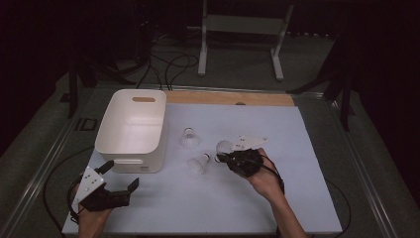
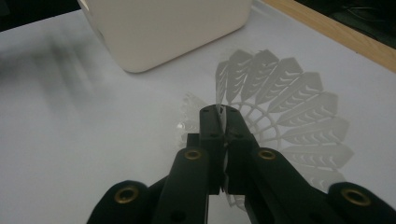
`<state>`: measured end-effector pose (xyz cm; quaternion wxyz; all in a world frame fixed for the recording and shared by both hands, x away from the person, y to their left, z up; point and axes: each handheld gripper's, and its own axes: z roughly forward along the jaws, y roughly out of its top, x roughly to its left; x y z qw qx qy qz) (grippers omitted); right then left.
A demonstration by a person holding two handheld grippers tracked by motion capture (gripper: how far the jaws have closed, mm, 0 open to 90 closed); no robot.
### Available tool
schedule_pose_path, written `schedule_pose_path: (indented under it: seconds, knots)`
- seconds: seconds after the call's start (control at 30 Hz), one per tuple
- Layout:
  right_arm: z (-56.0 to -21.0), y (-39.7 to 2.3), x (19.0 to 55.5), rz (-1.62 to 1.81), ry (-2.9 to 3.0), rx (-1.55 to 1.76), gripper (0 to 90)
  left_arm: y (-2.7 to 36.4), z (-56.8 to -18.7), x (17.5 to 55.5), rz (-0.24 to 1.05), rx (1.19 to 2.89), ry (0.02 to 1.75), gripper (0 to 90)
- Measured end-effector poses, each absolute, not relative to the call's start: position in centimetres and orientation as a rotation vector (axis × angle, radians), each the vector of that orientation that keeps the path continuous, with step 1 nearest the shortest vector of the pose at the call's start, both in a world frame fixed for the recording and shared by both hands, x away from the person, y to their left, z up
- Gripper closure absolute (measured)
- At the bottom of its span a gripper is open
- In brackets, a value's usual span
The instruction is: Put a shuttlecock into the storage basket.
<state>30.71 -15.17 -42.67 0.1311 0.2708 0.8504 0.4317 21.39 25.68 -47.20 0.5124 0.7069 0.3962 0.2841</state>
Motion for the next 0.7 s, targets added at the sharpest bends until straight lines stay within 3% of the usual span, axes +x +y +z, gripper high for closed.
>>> schedule_pose_path:
  seconds: [0.7]
  knots:
    - [-41.4,-14.6,31.2,1.268,2.433,0.790,89.0,25.7,-47.2,21.4,0.684,1.703,0.951,0.0]
